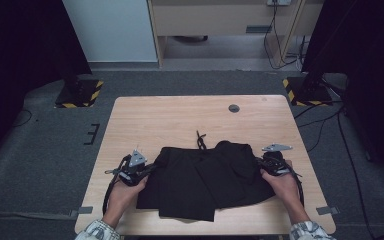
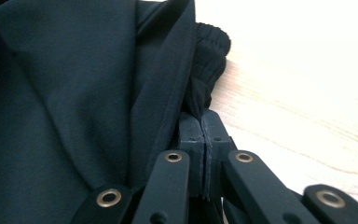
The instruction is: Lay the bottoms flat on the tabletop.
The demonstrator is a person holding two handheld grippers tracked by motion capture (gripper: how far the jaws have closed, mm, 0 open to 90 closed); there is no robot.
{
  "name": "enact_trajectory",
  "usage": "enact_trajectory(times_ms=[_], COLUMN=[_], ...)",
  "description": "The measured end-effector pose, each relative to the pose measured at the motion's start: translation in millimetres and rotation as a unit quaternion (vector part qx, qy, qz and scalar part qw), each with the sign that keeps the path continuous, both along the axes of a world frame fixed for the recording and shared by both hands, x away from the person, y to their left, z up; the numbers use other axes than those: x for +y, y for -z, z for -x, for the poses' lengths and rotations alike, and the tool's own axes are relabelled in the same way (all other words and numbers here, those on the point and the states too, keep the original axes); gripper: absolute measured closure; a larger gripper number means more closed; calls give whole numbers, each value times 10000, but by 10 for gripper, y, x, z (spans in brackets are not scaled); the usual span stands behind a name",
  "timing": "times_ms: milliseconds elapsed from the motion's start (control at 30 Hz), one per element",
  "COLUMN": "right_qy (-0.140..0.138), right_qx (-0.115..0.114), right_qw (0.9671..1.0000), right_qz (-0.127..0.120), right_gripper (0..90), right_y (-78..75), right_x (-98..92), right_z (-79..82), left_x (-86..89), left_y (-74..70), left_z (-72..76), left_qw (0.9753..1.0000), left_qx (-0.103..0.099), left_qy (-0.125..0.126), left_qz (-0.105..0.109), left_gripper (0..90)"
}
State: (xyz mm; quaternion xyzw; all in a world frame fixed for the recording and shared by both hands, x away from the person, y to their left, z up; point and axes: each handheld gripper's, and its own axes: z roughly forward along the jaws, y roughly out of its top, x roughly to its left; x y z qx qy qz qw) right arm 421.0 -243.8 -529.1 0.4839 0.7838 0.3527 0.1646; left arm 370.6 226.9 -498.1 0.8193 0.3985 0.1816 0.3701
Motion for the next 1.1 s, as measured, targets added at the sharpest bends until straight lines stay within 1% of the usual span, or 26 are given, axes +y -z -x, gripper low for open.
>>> enact_trajectory(times_ms=[67, 100, 167, 200, 233, 267, 300, 333, 367, 433, 467, 500, 567, 600, 633, 700, 767, 800, 833, 867, 900, 933, 1000, 1100], right_qy=[-28, -40, -42, -59, -75, -79, -72, -72, -75, -67, -76, -75, -84, -84, -92, -81, -86, -88, -85, -79, -88, -87, -76, -93], right_qx=[16, 27, 17, 12, 14, 25, 23, 13, 9, 18, 15, 16, 30, 33, 22, 36, 30, 28, 24, 13, 9, 19, 16, 6], right_qw=[10000, 10000, 9999, 9999, 9999, 9999, 9999, 9999, 9999, 9999, 9999, 9999, 9999, 9999, 9999, 9999, 9999, 9999, 9999, 9999, 9999, 9999, 9999, 9999], right_qz=[-14, -62, -109, -93, -74, -84, -103, -101, -104, -131, -132, -138, -127, -126, -124, -136, -138, -137, -138, -133, -127, -135, -138, -132], right_gripper=[892, 892, 891, 891, 891, 891, 891, 891, 891, 891, 891, 891, 891, 891, 891, 891, 891, 891, 891, 891, 891, 891, 891, 891], right_y=[-1, 3, 9, 8, 6, 5, 6, 9, 9, 11, 12, 12, 9, 9, 10, 8, 9, 9, 10, 10, 11, 11, 12, 13], right_x=[-2, -11, -20, -20, -20, -18, -17, -18, -20, -22, -20, -17, -8, -7, -4, 2, 5, 5, 6, 7, 5, 4, 6, 3], right_z=[9, 11, 13, 12, 11, 13, 14, 13, 12, 12, 15, 17, 22, 24, 26, 38, 43, 44, 46, 46, 46, 48, 49, 49], left_x=[-43, -68, -118, -130, -136, -138, -142, -149, -162, -186, -178, -164, -122, -94, -46, 7, 31, 24, 7, -15, -55, -102, -192, -332], left_y=[20, 38, 67, 72, 77, 80, 81, 82, 84, 65, 40, 10, -46, -77, -137, -210, -273, -311, -353, -394, -435, -453, -448, -389], left_z=[-7, -18, -65, -99, -144, -181, -206, -239, -273, -333, -360, -386, -428, -445, -457, -462, -444, -421, -385, -345, -291, -242, -154, -18], left_qw=[9999, 9998, 9999, 9999, 9999, 9999, 9998, 9998, 9999, 9999, 10000, 9999, 9997, 9995, 9988, 9980, 9977, 9979, 9977, 9974, 9968, 9963, 9954, 9928], left_qx=[-17, -7, -96, -111, -135, -119, -140, -117, -20, -92, -85, -116, -165, -219, -312, -396, -408, -421, -484, -531, -524, -521, -475, -381], left_qy=[152, 185, 91, 45, -32, -69, -88, -73, 14, 17, 11, -21, -116, -188, -295, -351, -354, -283, -208, -123, 65, 209, 418, 703], left_qz=[36, 65, -42, -17, 28, 75, 118, 157, 142, -68, -19, 11, 97, 163, 246, 334, 397, 398, 416, 480, 601, 656, 713, 896], left_gripper=[807, 745, 590, 532, 494, 483, 487, 503, 575, 728, 812, 850, 868, 870, 871, 870, 872, 873, 872, 872, 872, 871, 871, 871])
